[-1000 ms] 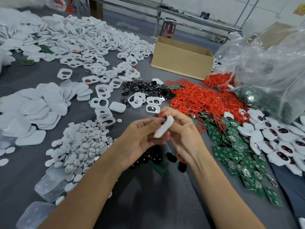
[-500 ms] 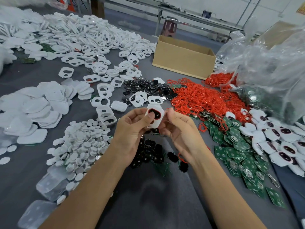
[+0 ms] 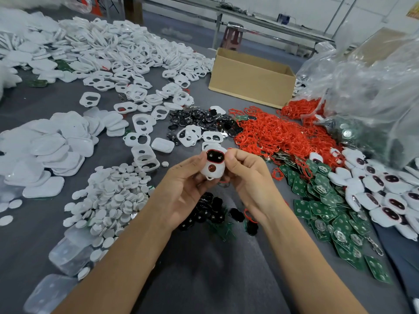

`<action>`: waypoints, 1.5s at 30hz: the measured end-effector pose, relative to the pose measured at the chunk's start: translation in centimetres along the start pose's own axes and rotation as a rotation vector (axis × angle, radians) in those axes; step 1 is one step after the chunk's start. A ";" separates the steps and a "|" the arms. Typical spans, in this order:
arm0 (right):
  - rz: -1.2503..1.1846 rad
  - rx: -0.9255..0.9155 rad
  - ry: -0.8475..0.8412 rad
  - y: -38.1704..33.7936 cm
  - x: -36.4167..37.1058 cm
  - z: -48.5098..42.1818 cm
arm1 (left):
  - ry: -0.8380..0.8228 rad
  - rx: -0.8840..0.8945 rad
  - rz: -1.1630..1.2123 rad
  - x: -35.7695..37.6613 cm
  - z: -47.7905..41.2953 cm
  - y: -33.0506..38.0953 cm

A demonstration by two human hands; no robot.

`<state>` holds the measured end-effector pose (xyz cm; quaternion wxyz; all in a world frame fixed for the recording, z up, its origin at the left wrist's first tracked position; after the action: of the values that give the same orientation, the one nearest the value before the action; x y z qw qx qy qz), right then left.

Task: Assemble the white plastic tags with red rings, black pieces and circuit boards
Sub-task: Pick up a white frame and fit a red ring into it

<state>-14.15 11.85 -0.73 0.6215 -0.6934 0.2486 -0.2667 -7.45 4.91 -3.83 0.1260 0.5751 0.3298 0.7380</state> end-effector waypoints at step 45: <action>0.923 -0.328 0.247 -8.0 1.1 -0.6 | 0.332 0.180 -0.492 -2.5 0.0 1.0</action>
<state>-13.65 11.54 7.34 0.5235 -0.5629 0.6396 -0.0013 -6.49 2.74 -5.08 0.1938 0.3584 0.5392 0.7371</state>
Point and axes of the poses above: each hand's wrist, its own z-axis away from the middle knuckle, its own x-axis out of the palm, y = z × x, the point moved 10 cm from there along -z, towards the middle knuckle, and after that the axes turned 4 degrees about z, right-handed, at the moved point
